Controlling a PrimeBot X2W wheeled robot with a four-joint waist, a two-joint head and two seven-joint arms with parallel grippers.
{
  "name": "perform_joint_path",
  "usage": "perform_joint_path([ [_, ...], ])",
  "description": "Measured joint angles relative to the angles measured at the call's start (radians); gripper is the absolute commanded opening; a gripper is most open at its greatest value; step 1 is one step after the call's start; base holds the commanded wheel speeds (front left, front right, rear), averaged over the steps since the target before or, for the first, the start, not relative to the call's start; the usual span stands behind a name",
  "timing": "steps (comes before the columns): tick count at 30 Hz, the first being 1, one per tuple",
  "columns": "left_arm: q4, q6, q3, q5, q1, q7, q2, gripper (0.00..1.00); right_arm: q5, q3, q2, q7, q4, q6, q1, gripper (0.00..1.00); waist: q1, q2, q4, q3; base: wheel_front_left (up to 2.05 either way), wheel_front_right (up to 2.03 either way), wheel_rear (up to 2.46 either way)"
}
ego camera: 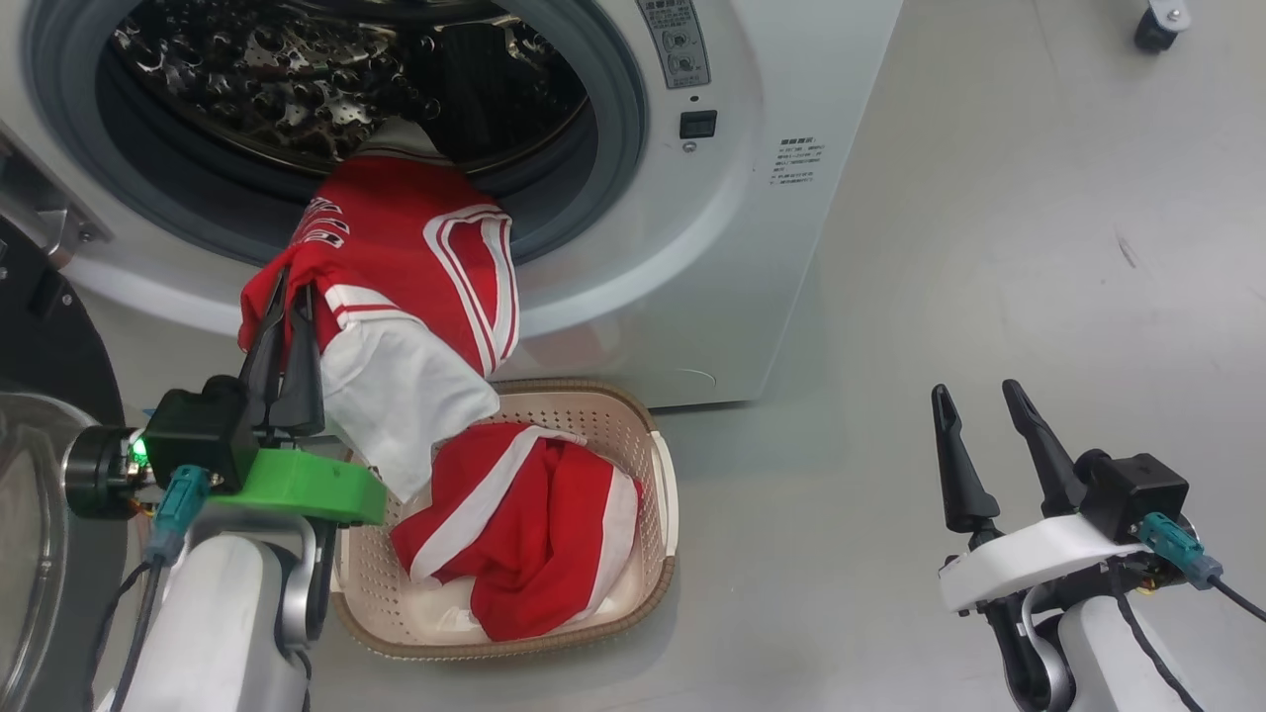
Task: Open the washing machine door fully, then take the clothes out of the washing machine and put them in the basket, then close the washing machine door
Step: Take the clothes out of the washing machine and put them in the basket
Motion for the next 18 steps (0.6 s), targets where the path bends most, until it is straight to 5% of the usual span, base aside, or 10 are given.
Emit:
perform_joint_path([
  [18,-0.06,0.007,-0.068,-0.007,0.19,0.056,-0.002,0.0,0.0,0.025,0.003,0.019,-0.055,0.0,0.0,1.0,0.0,0.0,-0.01,0.025,0.0,0.0,0.0],
])
